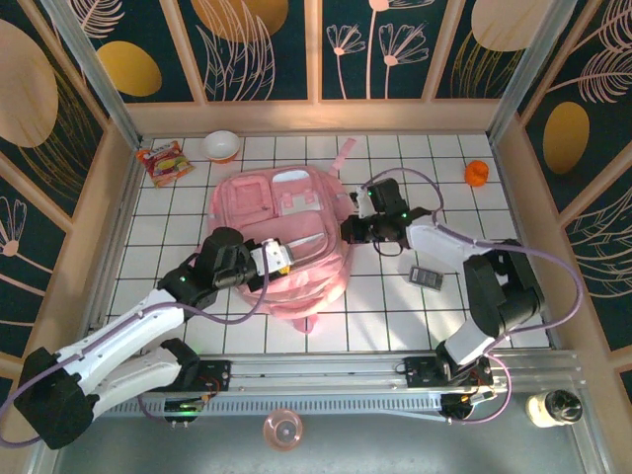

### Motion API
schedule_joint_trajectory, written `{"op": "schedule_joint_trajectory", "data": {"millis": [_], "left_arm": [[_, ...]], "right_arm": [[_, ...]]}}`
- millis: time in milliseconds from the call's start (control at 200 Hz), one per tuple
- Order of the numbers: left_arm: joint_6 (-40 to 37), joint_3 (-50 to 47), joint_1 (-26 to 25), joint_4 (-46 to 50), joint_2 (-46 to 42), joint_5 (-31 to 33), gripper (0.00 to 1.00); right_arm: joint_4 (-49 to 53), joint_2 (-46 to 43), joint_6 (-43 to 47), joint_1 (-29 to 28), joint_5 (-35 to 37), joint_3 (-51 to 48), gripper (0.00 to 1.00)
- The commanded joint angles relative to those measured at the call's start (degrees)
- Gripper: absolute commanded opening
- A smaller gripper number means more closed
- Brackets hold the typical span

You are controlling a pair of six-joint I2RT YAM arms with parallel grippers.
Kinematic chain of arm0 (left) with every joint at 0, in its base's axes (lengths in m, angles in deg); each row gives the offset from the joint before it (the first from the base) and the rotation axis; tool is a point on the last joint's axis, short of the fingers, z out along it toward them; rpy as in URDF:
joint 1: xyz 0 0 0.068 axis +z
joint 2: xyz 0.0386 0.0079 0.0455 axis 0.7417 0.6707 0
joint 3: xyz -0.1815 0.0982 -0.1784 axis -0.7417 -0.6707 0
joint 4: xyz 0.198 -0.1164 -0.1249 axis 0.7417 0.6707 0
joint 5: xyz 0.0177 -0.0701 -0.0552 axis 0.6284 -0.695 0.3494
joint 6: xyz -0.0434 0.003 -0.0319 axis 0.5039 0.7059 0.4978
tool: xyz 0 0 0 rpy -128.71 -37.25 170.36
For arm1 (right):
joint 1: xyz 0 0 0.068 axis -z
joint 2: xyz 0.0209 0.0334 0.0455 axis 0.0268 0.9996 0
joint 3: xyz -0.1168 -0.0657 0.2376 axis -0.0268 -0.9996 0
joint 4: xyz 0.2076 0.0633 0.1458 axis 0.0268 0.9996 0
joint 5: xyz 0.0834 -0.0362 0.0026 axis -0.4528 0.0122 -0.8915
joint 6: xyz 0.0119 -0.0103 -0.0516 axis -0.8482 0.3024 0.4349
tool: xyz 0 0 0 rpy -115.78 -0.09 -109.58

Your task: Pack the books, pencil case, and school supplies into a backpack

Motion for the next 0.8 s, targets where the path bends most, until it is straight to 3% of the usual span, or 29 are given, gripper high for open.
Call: {"op": "schedule_joint_trajectory", "data": {"millis": [0, 90, 250, 415, 576, 796], "left_arm": [[6.81, -2.19, 0.75, -4.21, 1.10, 16.26, 0.35], [7.69, -1.68, 2.03, -4.61, 0.50, 15.59, 0.39], [8.61, 1.04, 2.05, -3.28, -3.57, -1.26, 0.60], [5.74, 5.30, 1.80, 6.88, -3.24, -13.32, 0.77], [-1.82, 6.39, 0.40, 16.95, 0.03, -9.43, 0.80], [-1.34, 4.85, -1.34, 12.96, 6.42, -1.80, 0.77]], "right_arm": [[-2.14, -6.03, -7.07, -5.51, 4.76, -4.34, 0.00], [-3.72, -7.43, -11.44, -9.26, 5.89, -6.11, 0.00], [-7.94, -7.19, -17.37, -15.67, 6.05, -4.80, 0.00], [-11.72, -5.48, -20.72, -20.25, 5.61, -2.09, 0.00], [-10.45, -4.82, -20.06, -21.11, 5.69, -0.53, 0.00], [-10.23, -4.97, -20.03, -21.62, 5.08, -0.86, 0.00]]}}
